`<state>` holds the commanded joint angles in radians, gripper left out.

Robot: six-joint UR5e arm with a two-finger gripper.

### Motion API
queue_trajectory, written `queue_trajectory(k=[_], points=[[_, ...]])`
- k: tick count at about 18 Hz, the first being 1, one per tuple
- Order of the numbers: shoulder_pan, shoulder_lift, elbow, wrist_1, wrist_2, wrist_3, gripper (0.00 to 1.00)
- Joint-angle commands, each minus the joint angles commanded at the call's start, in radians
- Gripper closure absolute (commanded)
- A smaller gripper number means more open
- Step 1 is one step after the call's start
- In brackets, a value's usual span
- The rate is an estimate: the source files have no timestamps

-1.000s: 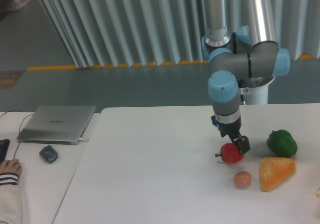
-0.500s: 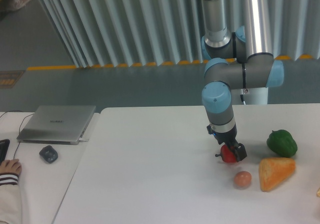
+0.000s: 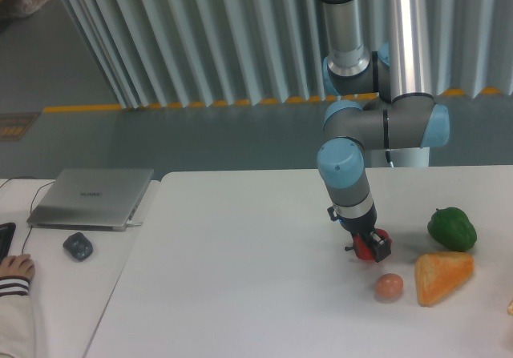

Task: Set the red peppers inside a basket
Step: 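Lift the red pepper and carry it away past the green pepper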

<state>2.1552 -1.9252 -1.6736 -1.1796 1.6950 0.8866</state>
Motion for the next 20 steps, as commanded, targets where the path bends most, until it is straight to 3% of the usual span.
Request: queue_trajectory(k=[4,7,10,16,20], points=[[0.038,0.067,0.014,-0.012,-0.009,0.002,0.71],[0.130,0.149,0.014,-0.028,-0.070,0.027,0.71],[0.256,0.193,0.023,-0.028,-0.130,0.167,0.71],[0.611,0.161,0.098,-0.028,-0.224,0.666,0.71],[0.721,0.069,0.172,-0.023,-0.230,0.877,0.71]])
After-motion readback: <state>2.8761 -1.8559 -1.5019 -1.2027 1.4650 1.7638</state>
